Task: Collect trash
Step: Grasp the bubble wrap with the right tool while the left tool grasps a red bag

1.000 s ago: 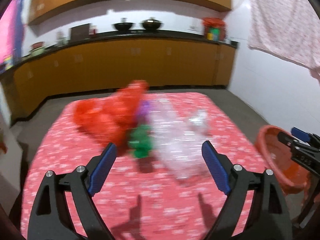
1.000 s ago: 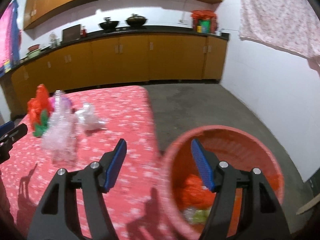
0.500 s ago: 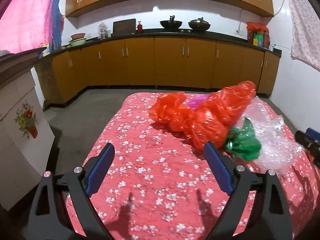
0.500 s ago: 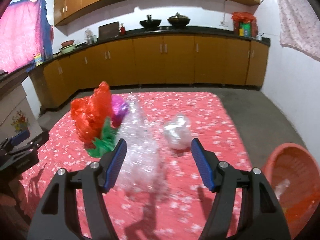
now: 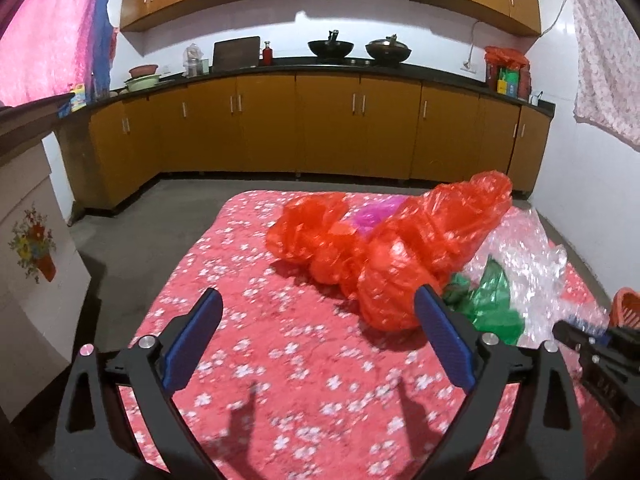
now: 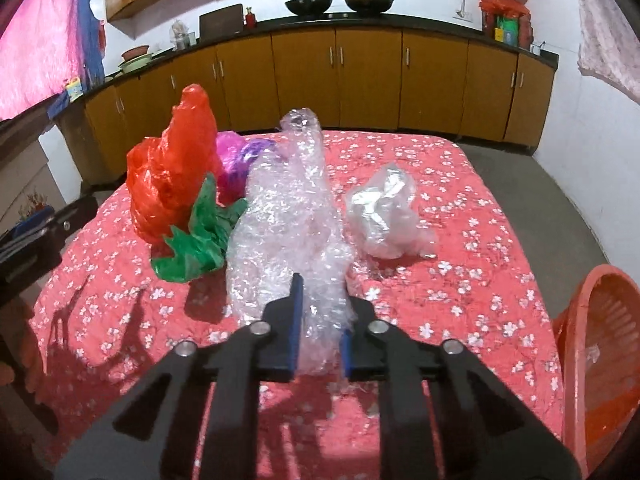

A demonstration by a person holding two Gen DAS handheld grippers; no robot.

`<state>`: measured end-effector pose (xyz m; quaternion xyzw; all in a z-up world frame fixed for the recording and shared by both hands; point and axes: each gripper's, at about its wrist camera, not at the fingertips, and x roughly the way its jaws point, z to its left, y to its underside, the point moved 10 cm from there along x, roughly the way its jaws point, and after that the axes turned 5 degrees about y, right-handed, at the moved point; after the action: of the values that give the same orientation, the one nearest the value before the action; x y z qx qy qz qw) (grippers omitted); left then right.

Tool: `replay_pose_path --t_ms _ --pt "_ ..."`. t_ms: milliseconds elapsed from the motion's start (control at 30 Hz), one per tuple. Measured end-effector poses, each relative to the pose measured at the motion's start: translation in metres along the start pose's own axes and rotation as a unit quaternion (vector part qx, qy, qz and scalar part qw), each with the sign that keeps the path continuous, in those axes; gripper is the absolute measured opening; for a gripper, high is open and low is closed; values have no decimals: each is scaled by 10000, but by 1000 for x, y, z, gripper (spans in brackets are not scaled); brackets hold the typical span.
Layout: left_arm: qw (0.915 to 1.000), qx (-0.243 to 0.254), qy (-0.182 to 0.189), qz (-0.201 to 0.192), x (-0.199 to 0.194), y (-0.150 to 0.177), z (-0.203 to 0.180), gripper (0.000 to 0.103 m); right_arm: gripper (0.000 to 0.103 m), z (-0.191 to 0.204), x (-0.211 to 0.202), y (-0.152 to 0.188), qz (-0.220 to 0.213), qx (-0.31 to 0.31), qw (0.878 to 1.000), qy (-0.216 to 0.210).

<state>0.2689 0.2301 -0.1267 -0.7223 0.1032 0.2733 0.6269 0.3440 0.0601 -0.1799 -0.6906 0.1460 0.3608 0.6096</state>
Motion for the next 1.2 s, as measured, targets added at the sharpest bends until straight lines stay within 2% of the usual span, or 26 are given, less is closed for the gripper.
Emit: replay_pose_path --t_ms 233,433,600,700,800,867,967,1033,1200 --pt "9997 -52 178 162 22 -10 -24 97 14 -5 -3 6 29 55 10000 -18" --pt "9992 212 191 295 39 -11 -44 96 13 -8 -8 9 22 62 10000 -25" --pt "9979 278 353 465 52 -6 -57 94 13 -16 -11 12 37 121 9999 -34" --pt "9967 374 448 558 59 -2 -64 89 13 -20 -11 12 47 155 9999 -39" --pt "9951 508 539 659 67 1 -73 77 13 -22 -10 12 64 187 9998 -54" --pt "9942 566 589 706 69 1 -76 59 13 -22 -10 12 65 194 9998 -53" --pt "9940 625 625 652 66 -1 -78 47 13 -22 -10 12 56 178 9998 -54" --pt "9937 675 662 607 62 -2 -79 42 12 -22 -11 13 47 174 9998 -51" --pt "9938 691 728 480 46 -4 -80 38 11 -24 -15 14 36 183 9998 -48"
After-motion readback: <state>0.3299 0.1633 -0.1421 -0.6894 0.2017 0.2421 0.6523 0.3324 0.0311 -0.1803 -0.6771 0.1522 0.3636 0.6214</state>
